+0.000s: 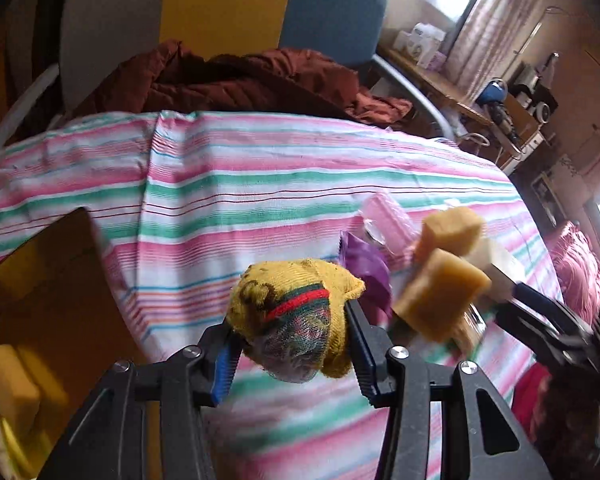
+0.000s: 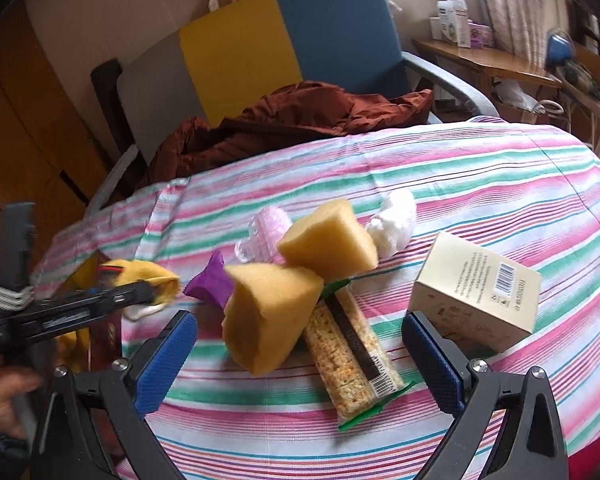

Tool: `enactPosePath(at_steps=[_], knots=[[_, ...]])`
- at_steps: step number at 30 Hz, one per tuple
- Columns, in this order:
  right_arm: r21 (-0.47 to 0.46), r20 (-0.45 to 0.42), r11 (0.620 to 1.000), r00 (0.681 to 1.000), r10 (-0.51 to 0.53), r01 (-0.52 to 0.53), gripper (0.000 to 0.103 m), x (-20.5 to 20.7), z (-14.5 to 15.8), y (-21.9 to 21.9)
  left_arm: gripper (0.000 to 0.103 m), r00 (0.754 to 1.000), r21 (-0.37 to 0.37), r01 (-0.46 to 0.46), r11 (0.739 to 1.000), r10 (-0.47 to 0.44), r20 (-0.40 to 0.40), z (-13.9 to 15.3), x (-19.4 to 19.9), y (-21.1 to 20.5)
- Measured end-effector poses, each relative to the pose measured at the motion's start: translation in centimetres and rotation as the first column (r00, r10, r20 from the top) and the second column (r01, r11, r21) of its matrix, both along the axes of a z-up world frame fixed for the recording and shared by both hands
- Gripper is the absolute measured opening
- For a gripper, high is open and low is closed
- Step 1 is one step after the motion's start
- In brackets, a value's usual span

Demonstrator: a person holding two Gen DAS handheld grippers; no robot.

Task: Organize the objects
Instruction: 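Grasp the purple snack packet with the right gripper while the left gripper carries the ball toward the tray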

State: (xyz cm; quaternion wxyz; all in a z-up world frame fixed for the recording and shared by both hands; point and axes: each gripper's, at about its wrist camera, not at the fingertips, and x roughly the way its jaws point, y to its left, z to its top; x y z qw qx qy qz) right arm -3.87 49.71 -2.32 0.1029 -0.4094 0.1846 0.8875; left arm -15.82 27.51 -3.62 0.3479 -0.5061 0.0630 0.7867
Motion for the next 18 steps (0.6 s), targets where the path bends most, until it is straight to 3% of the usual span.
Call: enactPosePath(at_steps=[6, 12, 14, 18], knots=[[0.037, 0.009, 0.998, 0.999, 0.041, -0.041, 0.103, -0.2, -0.4, -1.4, 0.049, 0.998, 0.055, 0.026, 0.998, -0.023, -0.058, 3.4, 3.1, -4.7], [0.098, 0.002, 0.960, 0.965, 0.264, -0.263, 0.097, -2.6, 1.0, -6.6, 0.049, 0.998, 0.111, -0.003, 0.994, 0.010, -0.068, 5.1, 4.8, -10.1], [0.152, 0.053, 0.921, 0.934, 0.354, -0.358, 0.091, -4.6, 1.1, -8.6, 0.049, 0.997, 0.121, -0.029, 0.992, 0.037, -0.063, 5.0, 5.1, -11.9], [0.234, 0.265, 0.841, 0.865, 0.427, -0.487, 0.073, -9.8, -1.1, -10.6, 0.049, 0.995, 0.145, -0.093, 0.985, 0.099, -0.032, 4.5, 5.6, -16.0]])
